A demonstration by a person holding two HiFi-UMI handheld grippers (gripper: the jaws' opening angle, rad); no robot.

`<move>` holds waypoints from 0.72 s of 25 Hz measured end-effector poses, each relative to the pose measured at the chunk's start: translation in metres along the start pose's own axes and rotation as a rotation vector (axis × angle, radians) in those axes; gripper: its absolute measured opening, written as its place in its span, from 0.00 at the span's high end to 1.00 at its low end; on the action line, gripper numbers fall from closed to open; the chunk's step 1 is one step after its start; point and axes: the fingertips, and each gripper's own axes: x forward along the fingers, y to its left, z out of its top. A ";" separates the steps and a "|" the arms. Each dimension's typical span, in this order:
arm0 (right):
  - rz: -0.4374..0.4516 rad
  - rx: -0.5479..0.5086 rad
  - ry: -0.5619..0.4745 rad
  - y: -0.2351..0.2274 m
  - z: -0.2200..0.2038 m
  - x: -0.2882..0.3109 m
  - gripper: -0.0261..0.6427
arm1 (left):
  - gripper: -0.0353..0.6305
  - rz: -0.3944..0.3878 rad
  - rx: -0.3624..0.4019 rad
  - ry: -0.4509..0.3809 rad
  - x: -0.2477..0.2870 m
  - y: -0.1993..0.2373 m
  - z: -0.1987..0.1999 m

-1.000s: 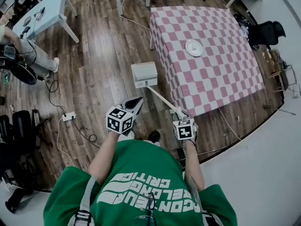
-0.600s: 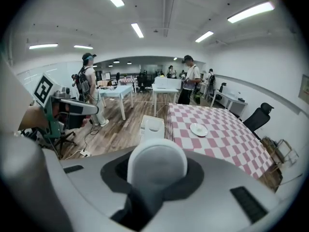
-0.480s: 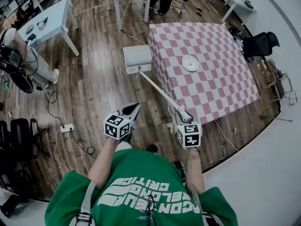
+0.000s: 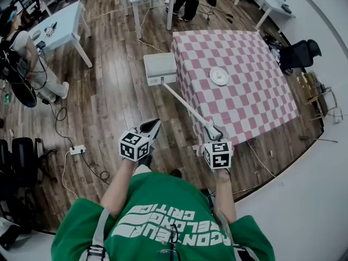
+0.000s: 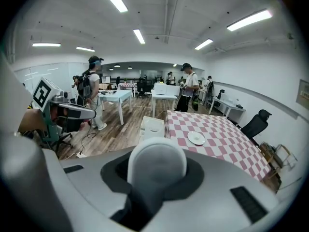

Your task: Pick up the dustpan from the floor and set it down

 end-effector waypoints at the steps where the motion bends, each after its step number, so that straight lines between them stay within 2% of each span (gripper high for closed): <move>1: 0.001 -0.003 0.003 0.000 -0.002 0.000 0.80 | 0.95 0.003 0.002 0.000 -0.001 0.000 -0.001; 10: 0.030 -0.023 0.046 -0.002 -0.029 -0.002 0.80 | 0.95 0.060 -0.030 0.008 -0.020 -0.012 -0.021; 18: 0.073 -0.051 0.101 0.015 -0.066 -0.001 0.80 | 0.95 0.110 -0.078 0.010 -0.046 -0.022 -0.058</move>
